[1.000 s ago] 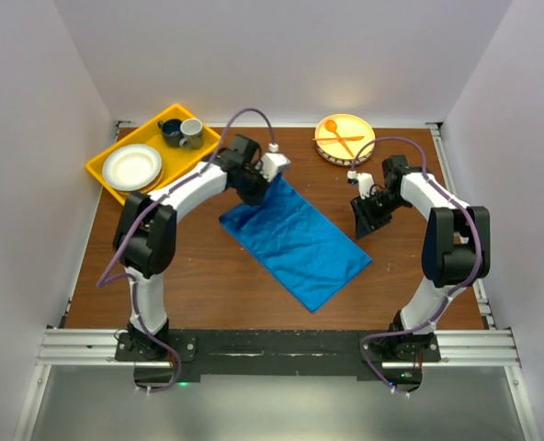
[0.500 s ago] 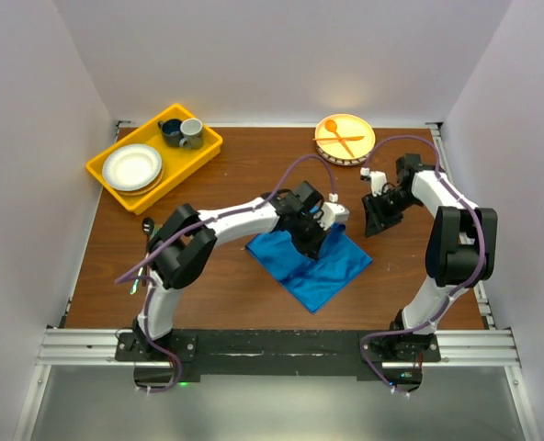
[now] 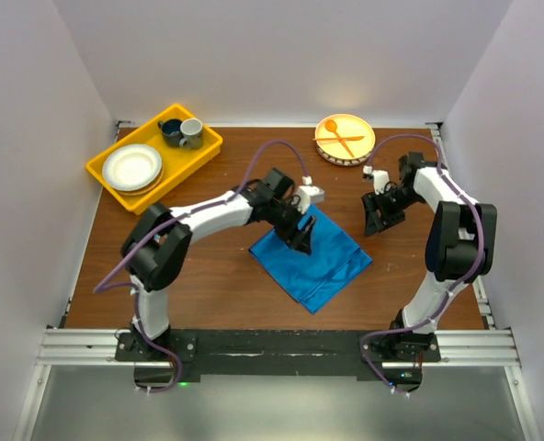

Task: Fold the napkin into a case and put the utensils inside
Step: Rotate the rectangle-folded napkin at the center of the board.

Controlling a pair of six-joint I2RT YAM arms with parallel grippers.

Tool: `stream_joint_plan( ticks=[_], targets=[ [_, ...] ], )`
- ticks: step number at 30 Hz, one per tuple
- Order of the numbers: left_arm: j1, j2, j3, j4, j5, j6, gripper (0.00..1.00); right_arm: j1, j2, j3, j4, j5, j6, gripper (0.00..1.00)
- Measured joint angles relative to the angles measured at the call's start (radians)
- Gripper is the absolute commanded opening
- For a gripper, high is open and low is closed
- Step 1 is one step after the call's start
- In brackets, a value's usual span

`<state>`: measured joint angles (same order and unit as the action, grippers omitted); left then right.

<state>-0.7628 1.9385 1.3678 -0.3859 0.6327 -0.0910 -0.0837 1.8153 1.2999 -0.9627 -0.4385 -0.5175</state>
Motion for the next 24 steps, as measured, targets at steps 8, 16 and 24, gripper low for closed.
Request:
stream_joint_plan(
  ticks=[8, 16, 24],
  targets=[
    [0.027, -0.050, -0.072, -0.050, -0.121, 0.155, 0.48, 0.047, 0.089, 0.004, 0.000, -0.020, 0.002, 0.54],
    [0.118, 0.004, -0.087, -0.095, -0.173, 0.237, 0.42, 0.093, 0.120, -0.012, 0.006, -0.093, 0.028, 0.47],
    [0.280, 0.058, 0.016, -0.126, -0.228, 0.378, 0.53, 0.228, 0.168, -0.016, 0.052, -0.267, 0.159, 0.56]
  ],
)
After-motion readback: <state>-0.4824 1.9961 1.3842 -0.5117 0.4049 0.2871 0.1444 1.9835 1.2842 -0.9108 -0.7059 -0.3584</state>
